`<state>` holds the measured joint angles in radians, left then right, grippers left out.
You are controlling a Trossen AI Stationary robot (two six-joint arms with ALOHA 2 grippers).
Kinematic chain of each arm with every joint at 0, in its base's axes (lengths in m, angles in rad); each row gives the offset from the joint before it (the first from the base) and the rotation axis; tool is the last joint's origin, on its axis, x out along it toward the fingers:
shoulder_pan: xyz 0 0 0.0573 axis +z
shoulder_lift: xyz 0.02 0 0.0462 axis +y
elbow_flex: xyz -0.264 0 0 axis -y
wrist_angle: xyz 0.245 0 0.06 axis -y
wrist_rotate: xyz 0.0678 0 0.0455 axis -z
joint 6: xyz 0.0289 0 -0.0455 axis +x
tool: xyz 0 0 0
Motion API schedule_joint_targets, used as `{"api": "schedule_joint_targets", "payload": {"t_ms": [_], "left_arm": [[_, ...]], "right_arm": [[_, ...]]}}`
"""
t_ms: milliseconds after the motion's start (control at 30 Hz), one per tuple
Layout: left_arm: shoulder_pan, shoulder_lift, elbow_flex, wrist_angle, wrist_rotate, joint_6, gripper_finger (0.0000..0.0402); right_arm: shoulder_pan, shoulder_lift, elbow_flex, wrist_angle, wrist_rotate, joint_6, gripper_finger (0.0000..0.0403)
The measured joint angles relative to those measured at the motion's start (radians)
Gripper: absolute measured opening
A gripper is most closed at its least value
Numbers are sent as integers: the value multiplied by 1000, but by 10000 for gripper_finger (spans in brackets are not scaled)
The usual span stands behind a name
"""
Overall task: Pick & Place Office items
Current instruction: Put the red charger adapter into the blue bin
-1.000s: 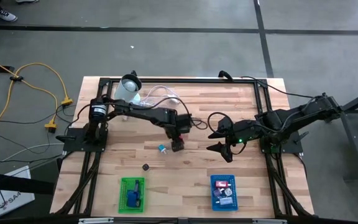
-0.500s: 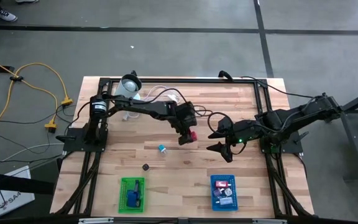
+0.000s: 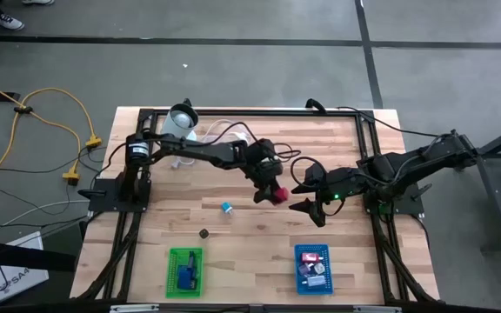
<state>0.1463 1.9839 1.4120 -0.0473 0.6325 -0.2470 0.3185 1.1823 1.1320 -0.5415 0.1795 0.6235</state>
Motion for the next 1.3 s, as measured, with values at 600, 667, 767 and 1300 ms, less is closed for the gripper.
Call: {"api": "schedule_joint_targets", "payload": {"t_ms": [600,667,767,1300], "left_arm": [[-43,-2,-179,497,-18,32,211],[-56,-2,-235,627,-53,57,211],[-81,-2,-297,790,-115,93,211],[-295,-1,-330,919,-522,172,211]], "right_arm": [[0,0,0,0,0,0,245],[0,0,0,0,0,0,245],[0,0,0,0,0,0,245],[0,0,0,0,0,0,245]]}}
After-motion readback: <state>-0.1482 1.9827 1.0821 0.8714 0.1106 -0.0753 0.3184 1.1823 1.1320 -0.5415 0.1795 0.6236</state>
